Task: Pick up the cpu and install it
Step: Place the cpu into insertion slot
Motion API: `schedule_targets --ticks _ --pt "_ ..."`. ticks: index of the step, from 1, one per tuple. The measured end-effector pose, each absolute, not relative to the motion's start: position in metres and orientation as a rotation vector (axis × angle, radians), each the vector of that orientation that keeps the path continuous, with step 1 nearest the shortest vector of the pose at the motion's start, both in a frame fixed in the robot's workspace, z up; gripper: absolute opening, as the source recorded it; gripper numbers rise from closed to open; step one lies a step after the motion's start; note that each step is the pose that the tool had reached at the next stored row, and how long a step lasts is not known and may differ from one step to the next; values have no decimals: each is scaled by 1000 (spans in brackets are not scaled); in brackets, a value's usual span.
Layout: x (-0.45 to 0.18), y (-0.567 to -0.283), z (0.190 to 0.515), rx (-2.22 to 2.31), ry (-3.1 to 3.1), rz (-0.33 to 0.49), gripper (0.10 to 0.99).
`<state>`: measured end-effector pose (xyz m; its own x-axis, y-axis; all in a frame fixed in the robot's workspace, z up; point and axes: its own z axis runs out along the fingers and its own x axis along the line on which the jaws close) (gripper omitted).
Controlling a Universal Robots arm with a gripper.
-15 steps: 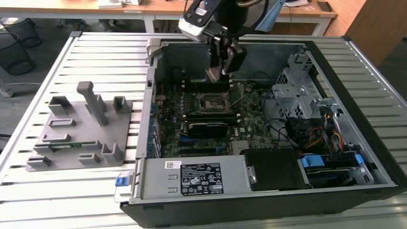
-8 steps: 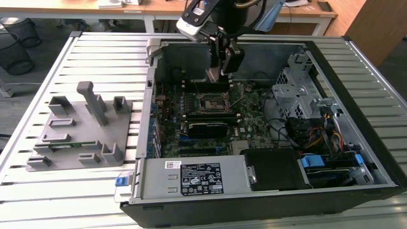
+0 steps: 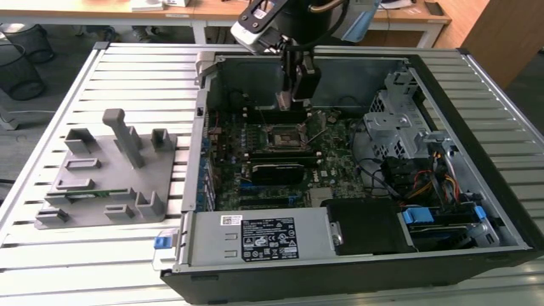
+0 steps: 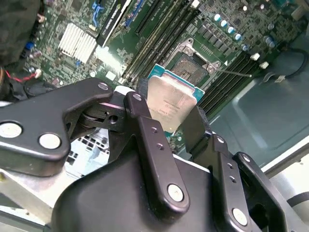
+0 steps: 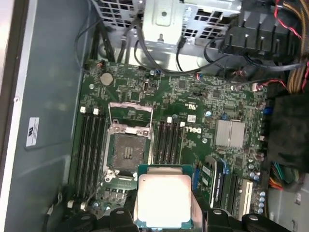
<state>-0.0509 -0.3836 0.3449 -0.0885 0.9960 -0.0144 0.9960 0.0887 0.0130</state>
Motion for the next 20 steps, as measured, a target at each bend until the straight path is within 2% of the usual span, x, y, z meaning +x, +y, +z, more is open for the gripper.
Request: schedule_targets --ticks 20 --pt "-51 -380 339 2145 2267 2 525"
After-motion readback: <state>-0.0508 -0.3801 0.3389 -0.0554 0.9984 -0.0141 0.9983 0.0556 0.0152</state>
